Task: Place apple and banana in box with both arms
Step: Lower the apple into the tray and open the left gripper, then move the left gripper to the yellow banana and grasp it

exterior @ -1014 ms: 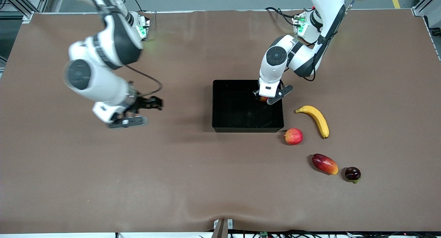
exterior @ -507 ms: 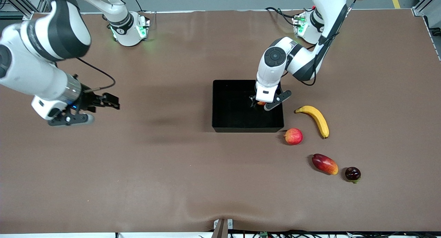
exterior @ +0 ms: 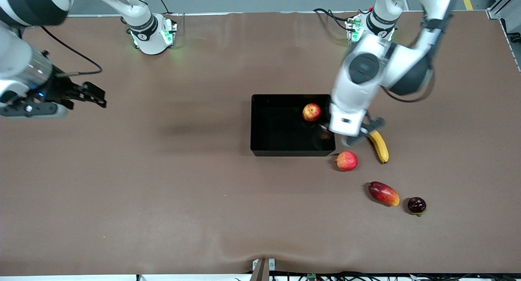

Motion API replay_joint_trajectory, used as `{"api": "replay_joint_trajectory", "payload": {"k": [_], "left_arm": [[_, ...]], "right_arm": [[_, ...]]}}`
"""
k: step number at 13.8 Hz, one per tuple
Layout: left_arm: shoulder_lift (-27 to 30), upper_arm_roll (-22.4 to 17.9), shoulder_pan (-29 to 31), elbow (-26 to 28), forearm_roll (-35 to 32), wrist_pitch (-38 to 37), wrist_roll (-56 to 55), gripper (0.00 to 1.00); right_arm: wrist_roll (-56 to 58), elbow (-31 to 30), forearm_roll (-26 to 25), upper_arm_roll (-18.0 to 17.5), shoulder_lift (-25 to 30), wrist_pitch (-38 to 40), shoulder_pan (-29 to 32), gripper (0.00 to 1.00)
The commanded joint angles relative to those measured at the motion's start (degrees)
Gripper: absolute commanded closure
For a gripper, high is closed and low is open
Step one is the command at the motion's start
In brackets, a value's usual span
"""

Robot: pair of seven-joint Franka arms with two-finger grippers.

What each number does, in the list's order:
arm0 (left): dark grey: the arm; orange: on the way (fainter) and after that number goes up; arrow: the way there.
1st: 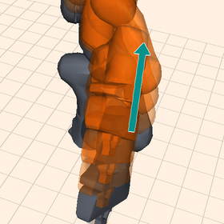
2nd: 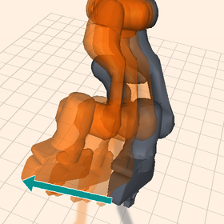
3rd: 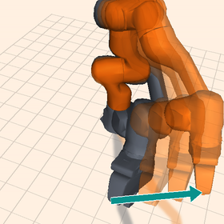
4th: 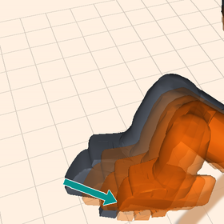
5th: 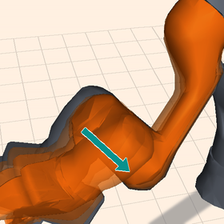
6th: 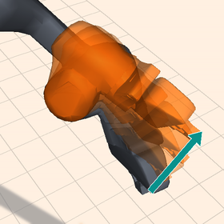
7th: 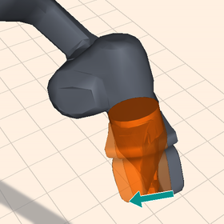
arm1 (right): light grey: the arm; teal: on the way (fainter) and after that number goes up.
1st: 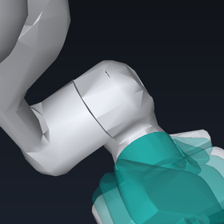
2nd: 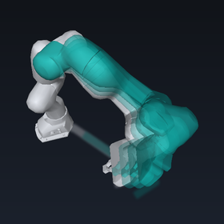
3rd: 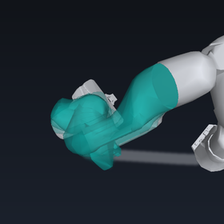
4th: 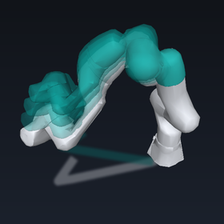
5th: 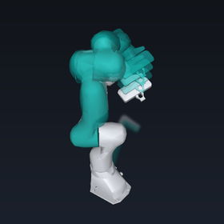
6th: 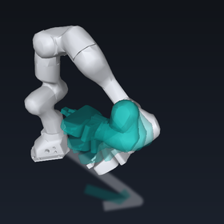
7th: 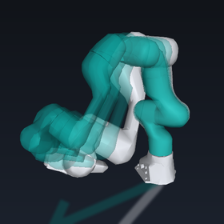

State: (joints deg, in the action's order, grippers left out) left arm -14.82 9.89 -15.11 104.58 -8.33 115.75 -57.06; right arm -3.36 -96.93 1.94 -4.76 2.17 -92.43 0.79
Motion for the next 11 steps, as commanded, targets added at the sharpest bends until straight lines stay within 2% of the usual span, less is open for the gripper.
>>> {"api": "replay_joint_trajectory", "payload": {"k": [1,5,8,11], "left_arm": [[-0.8,0.7,6.7,3.3,-5.0,-0.1,5.3,0.0],[-3.6,0.8,12.9,8.1,-7.1,3.8,5.4,0.0],[-4.3,0.8,15.6,15.9,-7.0,15.4,4.3,0.0],[-6.7,1.0,17.6,18.2,-6.5,21.8,4.3,0.0]], "right_arm": [[0.5,4.4,-0.5,-1.1,-0.1,3.6,2.2,0.0],[3.3,7.5,-0.2,-1.2,-0.4,3.8,2.8,0.0],[3.3,11.3,0.3,-1.3,-2.0,7.0,1.4,0.0],[3.3,14.0,-0.4,-1.2,-3.1,8.9,-2.2,0.0]]}}
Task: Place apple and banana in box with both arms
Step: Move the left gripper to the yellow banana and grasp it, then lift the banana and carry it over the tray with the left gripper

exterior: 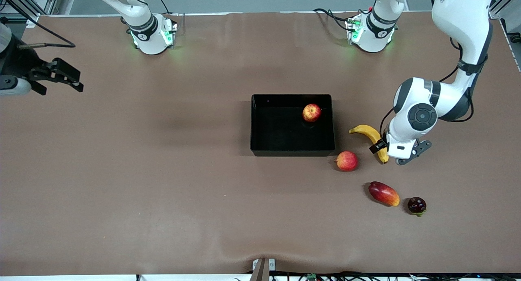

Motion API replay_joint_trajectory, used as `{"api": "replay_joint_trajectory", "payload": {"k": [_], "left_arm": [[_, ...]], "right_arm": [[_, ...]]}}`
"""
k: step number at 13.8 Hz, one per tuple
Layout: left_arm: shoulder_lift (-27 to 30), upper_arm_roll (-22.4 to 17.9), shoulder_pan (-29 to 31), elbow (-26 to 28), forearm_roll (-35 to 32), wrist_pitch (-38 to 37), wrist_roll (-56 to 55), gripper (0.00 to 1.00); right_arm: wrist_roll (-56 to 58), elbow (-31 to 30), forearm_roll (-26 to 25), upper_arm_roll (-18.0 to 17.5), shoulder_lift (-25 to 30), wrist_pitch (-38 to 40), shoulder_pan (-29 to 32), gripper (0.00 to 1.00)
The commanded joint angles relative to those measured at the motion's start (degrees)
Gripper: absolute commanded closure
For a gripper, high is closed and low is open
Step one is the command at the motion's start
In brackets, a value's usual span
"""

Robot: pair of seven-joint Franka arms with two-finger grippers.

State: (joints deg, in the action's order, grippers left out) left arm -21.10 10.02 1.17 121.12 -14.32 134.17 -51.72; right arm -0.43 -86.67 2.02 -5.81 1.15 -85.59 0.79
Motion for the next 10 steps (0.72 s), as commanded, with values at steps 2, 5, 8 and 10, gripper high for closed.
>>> {"api": "replay_joint_trajectory", "payload": {"k": [2,5,8,10], "left_arm": [[-3.0,0.8,1.4,2.0,-0.4,6.6,-1.0,0.1],[-4.8,0.8,1.5,2.3,-0.4,8.0,-1.0,0.38],[-4.3,0.8,1.4,2.3,-0.5,7.7,-0.1,1.0],[-1.2,1.1,1.1,2.3,-0.5,6.9,0.0,1.0]], "right_arm": [[0.3,3.8,-0.4,-0.3,-2.1,2.4,-3.0,0.0],[0.3,3.3,-0.3,-0.3,-2.1,2.4,-1.8,0.0],[0.6,0.0,0.2,-0.3,-1.9,-0.3,0.5,0.0],[1.5,-4.0,0.3,-0.3,-1.3,-3.3,1.1,0.0]]}}
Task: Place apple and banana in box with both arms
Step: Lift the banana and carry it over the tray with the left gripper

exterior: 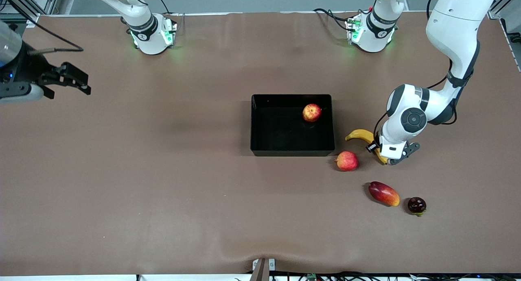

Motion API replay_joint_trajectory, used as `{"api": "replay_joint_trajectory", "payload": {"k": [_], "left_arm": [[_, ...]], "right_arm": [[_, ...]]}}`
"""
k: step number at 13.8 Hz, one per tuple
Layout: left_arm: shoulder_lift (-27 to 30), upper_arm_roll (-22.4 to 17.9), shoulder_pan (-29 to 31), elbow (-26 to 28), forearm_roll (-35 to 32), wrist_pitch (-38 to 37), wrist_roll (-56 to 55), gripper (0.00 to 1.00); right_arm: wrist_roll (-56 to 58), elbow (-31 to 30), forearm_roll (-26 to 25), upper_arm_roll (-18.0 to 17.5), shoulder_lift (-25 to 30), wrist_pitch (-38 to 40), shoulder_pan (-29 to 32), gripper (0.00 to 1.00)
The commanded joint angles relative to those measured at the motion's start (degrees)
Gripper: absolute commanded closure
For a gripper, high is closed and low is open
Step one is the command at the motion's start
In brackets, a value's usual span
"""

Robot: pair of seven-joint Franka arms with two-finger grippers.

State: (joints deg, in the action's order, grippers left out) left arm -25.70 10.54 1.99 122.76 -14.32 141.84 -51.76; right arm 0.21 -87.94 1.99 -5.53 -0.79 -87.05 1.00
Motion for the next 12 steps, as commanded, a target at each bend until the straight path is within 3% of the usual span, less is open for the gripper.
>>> {"api": "replay_joint_trajectory", "payload": {"k": [1,6,12], "left_arm": [[6.2,1.5,-0.1,0.1,-0.5,-4.2,0.2,1.0],[15.0,7.5,0.0,-1.4,-0.5,-14.1,-0.7,1.0],[10.2,20.6,-0.8,-8.7,-0.4,-16.9,-17.0,1.0]], "right_arm": [[0.8,-3.4,0.4,-0.5,0.7,-1.5,1.1,0.0],[0.0,-3.3,0.3,-0.4,0.9,-1.1,2.3,0.0],[0.1,1.3,-0.6,-0.4,0.7,5.2,1.8,0.0]]}}
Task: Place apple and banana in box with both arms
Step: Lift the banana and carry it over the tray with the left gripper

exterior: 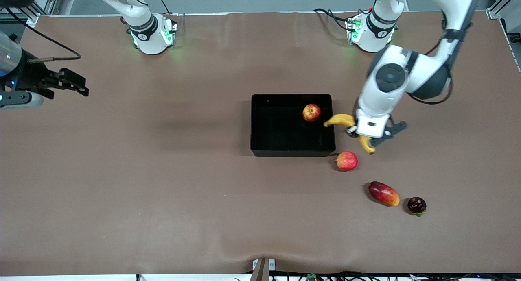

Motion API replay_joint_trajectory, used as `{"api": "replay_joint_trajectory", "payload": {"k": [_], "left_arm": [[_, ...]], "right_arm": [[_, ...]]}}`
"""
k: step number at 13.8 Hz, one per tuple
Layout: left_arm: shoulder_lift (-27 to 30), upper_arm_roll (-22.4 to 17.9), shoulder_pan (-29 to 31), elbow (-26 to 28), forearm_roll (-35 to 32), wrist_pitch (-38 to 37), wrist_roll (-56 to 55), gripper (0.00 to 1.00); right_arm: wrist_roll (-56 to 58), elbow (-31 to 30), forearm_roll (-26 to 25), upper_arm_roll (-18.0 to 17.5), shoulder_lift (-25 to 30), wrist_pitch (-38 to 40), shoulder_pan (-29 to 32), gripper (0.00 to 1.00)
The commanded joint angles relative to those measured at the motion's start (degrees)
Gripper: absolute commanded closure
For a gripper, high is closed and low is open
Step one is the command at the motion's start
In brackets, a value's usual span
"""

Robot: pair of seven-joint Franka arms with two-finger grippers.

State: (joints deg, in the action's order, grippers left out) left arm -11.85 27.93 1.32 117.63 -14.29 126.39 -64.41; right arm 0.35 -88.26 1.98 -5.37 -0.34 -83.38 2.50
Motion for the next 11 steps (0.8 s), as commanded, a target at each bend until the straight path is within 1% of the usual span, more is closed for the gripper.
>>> {"api": "replay_joint_trajectory", "payload": {"k": [1,3,6,7,8,9,11], "left_arm": [[-5.0,4.5,-1.7,-4.6,-0.9,-1.3,-5.9,1.0],[-8.8,4.3,-6.7,-7.5,-1.1,-1.1,-8.2,1.0],[-15.6,4.2,-11.1,-11.7,-2.4,-1.0,-10.4,1.0],[-17.7,4.1,-12.8,-12.2,-4.2,-0.9,-12.6,1.0],[-19.9,4.1,-14.0,-12.9,-7.9,-0.8,-15.7,1.0],[-22.2,4.1,-14.2,-13.4,-12.2,-0.7,-18.5,1.0],[-26.4,4.2,-15.5,-14.8,-17.2,0.2,-21.9,1.0]], "right_arm": [[0.0,1.6,-0.4,-0.6,0.2,1.5,0.4,0.0],[0.2,1.6,-0.5,-1.0,0.2,1.7,0.1,0.0],[0.4,1.6,-0.6,-0.8,0.2,3.7,0.4,0.0],[0.5,1.6,-0.6,-0.7,0.2,3.8,0.5,0.0],[0.0,1.6,-0.2,-0.7,0.2,3.6,0.5,0.0],[0.1,1.6,-0.6,-0.8,0.2,3.1,0.1,0.0],[-0.2,1.6,-0.1,-0.6,0.4,3.8,0.6,0.0]]}}
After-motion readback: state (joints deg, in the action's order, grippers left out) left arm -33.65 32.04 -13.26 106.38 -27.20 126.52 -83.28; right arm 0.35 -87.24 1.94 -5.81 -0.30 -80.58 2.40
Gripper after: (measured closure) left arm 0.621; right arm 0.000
